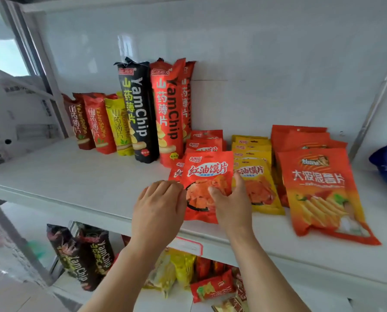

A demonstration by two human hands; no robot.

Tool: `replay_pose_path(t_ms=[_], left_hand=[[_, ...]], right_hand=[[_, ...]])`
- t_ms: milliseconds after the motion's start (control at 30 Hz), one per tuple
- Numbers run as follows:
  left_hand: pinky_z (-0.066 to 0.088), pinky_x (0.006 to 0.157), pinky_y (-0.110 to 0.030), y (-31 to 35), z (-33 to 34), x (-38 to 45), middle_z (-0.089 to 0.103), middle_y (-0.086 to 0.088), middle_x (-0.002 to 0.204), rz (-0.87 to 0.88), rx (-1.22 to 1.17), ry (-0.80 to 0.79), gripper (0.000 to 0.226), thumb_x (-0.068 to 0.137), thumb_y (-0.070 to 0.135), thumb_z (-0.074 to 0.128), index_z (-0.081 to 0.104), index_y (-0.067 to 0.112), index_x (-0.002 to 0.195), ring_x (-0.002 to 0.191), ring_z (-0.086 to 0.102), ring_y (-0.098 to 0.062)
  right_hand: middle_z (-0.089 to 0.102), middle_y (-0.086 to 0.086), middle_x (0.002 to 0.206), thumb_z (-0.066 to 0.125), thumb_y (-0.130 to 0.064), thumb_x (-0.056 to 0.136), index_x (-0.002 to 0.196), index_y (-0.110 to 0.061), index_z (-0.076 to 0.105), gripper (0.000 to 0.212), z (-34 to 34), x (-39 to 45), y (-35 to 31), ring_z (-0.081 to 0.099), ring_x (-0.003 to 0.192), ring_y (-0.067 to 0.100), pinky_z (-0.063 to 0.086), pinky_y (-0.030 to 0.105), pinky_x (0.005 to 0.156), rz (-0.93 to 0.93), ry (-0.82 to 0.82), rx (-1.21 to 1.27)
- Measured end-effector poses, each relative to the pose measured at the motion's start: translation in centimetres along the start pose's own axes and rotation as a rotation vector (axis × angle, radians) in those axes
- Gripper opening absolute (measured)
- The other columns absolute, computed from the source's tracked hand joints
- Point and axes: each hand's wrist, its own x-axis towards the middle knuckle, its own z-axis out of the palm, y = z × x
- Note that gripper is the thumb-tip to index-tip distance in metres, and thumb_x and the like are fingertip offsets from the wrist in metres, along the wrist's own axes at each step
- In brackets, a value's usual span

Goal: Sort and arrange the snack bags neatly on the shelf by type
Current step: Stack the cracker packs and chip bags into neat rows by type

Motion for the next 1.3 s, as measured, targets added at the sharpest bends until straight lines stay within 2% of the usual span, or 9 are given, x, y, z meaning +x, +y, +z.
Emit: replay_pose_path(t_ms=[100, 200, 300, 400, 567, 733, 1000, 1200, 1300], left_hand=[[0.052, 0.076, -0.036, -3.3, 0.4, -0.2, 0.074, 0.001, 0.097, -0.002, -0.035, -0.056, 0.028, 0.096, 0.03, 0.051, 0.074, 0.015, 0.092, 0.091, 0.069, -0.025], [0.054, 0.077, -0.038, -5.0, 0.9, -0.5, 0.075, 0.002, 0.099, -0.035, -0.066, -0.127, 0.037, 0.096, 0.035, 0.042, 0.074, 0.016, 0.095, 0.093, 0.069, -0.026], [0.055, 0.075, -0.037, -6.2, 1.9, -0.8, 0.075, 0.003, 0.097, -0.054, -0.068, -0.181, 0.038, 0.096, 0.037, 0.042, 0.074, 0.017, 0.094, 0.09, 0.07, -0.026], [0.055, 0.073, -0.036, -6.8, 2.4, -1.1, 0.075, 0.003, 0.094, -0.069, -0.078, -0.213, 0.034, 0.095, 0.036, 0.046, 0.074, 0.017, 0.092, 0.086, 0.07, -0.026], [0.056, 0.075, -0.036, -7.3, 2.8, -1.2, 0.075, 0.003, 0.095, -0.06, -0.089, -0.245, 0.037, 0.096, 0.038, 0.043, 0.074, 0.018, 0.092, 0.088, 0.07, -0.025], [0.056, 0.075, -0.037, -7.5, 3.3, -0.9, 0.075, 0.002, 0.095, -0.055, -0.095, -0.261, 0.032, 0.096, 0.036, 0.048, 0.074, 0.017, 0.09, 0.087, 0.07, -0.025], [0.055, 0.07, -0.038, -7.0, 4.1, -0.3, 0.075, 0.0, 0.088, -0.007, -0.134, -0.228, 0.021, 0.094, 0.028, 0.058, 0.073, 0.015, 0.087, 0.081, 0.069, -0.027], [0.055, 0.068, -0.037, -6.3, 3.5, 0.1, 0.074, 0.0, 0.084, -0.004, -0.119, -0.206, 0.022, 0.093, 0.027, 0.056, 0.071, 0.015, 0.083, 0.077, 0.068, -0.028], [0.054, 0.067, -0.036, -6.2, 2.9, -0.2, 0.073, 0.0, 0.081, 0.021, -0.079, -0.191, 0.023, 0.093, 0.028, 0.057, 0.071, 0.015, 0.081, 0.075, 0.068, -0.027]], right_hand=[[0.056, -0.004, 0.138, 0.069, -0.034, 0.09, 0.15, -0.023, 0.032, 0.071, 3.0, -0.7, 0.3, 0.055, 0.127, 0.02, 0.049, 0.039, 0.102, 0.056, 0.018, -0.043], [0.054, -0.003, 0.139, 0.064, -0.035, 0.094, 0.151, -0.024, 0.029, 0.069, 4.5, -1.2, 0.0, 0.052, 0.128, 0.02, 0.044, 0.029, 0.091, 0.055, 0.055, -0.171], [0.056, -0.005, 0.137, 0.06, -0.041, 0.095, 0.151, -0.026, 0.029, 0.066, 5.5, -1.5, -0.4, 0.057, 0.119, 0.018, 0.043, 0.026, 0.078, 0.026, 0.115, -0.359], [0.053, 0.002, 0.133, 0.051, -0.048, 0.096, 0.146, -0.024, 0.036, 0.058, 6.7, -2.1, -0.4, 0.049, 0.123, 0.021, 0.047, 0.033, 0.086, 0.006, 0.136, -0.583], [0.046, 0.007, 0.142, 0.047, -0.057, 0.095, 0.139, -0.024, 0.046, 0.056, 7.1, -2.2, 0.1, 0.039, 0.134, 0.028, 0.036, 0.042, 0.109, -0.022, 0.193, -0.731], [0.046, 0.004, 0.141, 0.05, -0.058, 0.093, 0.134, -0.025, 0.05, 0.052, 7.2, -3.0, 0.3, 0.042, 0.129, 0.026, 0.037, 0.04, 0.104, -0.15, 0.182, -0.801], [0.046, 0.004, 0.142, 0.048, -0.053, 0.097, 0.14, -0.024, 0.045, 0.053, 7.3, -2.3, 0.4, 0.047, 0.126, 0.025, 0.04, 0.039, 0.1, -0.097, 0.138, -0.809], [0.056, 0.005, 0.132, 0.05, -0.052, 0.096, 0.13, -0.02, 0.056, 0.047, 7.3, -2.3, 0.6, 0.051, 0.12, 0.028, 0.043, 0.042, 0.099, -0.126, 0.205, -0.745], [0.061, 0.004, 0.124, 0.053, -0.044, 0.097, 0.119, -0.018, 0.062, 0.036, 7.1, -2.4, 0.3, 0.054, 0.114, 0.027, 0.043, 0.041, 0.096, -0.217, 0.248, -0.756]])
